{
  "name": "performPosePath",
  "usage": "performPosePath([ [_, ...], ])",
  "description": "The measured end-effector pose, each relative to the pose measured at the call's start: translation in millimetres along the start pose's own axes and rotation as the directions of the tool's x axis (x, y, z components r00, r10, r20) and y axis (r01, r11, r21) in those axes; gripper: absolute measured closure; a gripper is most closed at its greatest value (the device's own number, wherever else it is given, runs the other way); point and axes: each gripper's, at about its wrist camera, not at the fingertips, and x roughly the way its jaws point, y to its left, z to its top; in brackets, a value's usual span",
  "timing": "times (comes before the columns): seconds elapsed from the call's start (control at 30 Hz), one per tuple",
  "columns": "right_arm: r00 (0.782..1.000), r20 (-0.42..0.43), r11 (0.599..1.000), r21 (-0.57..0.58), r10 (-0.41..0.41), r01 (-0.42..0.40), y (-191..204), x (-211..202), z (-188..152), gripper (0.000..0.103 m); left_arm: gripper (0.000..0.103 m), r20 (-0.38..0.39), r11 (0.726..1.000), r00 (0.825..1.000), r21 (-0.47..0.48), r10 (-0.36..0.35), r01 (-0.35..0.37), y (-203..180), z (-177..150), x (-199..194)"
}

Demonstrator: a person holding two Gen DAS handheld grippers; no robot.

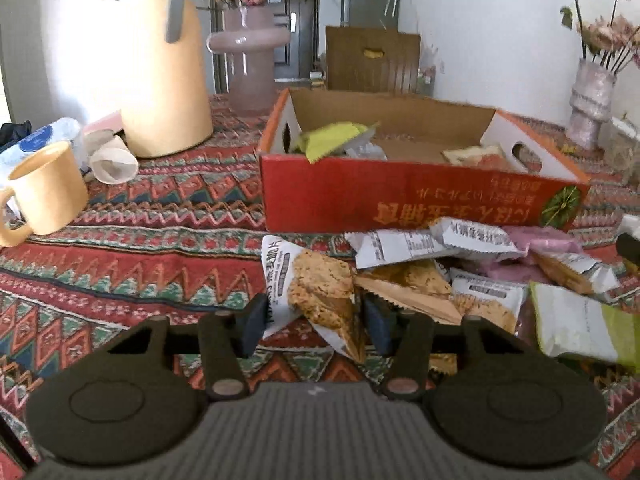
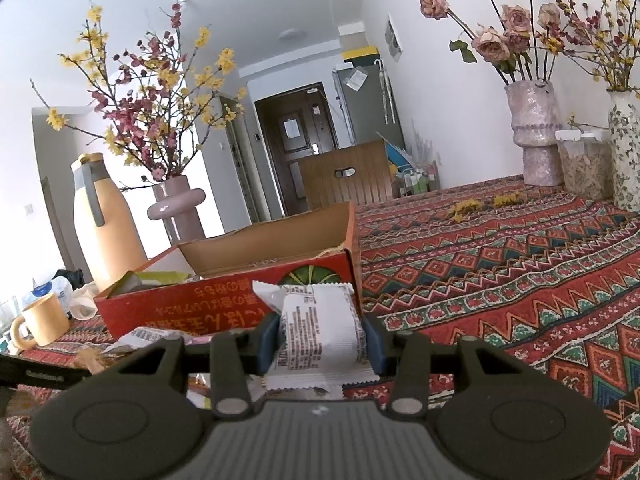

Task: Organize snacks
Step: 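Grasp the clear biscuit pack with the left gripper, then carry both packs over the red box and open both grippers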

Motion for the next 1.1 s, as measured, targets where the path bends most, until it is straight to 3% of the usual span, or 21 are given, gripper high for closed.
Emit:
performPosePath([
  [0.2,1.0,0.024,1.0,-0.01,-0.017,0.017,1.8,-3.6,-0.4,0.059,0.051,0.083,1.0,0.996,0.005,-0.011,0.011,4.1,10.0,-33.4],
  [0.3,0.997,0.036,0.997,-0.043,-0.063,0.065,8.5,-6.2,0.0,0.059,0.05,0.131,1.0,0.991,0.016,-0.029,0.027,0.7,20.8,-47.0],
  [0.53,0.999,0.048,0.999,-0.044,-0.006,0.008,30.5,-8.6,33.2,0.059,0.05,0.199,0.997,0.978,0.048,-0.066,0.058,-20.8,50.2,-50.8],
  [0.8,1.0,0.027,0.993,-0.118,0.015,-0.012,63.7,29.8,80.2,0.059,0.05,0.233,0.996,0.968,0.039,-0.09,0.083,-40.4,86.7,-28.4],
  [0.97,0.998,-0.036,0.994,-0.095,0.045,-0.048,70.4,68.0,100.3,0.059,0.05,0.262,0.998,0.963,0.011,-0.062,0.061,-45.1,110.3,-5.4],
  [1.1,0.998,-0.049,0.994,-0.109,0.024,-0.029,70.8,95.4,104.9,0.059,0.05,0.286,0.999,0.958,-0.012,-0.028,0.033,-42.3,120.9,19.9],
])
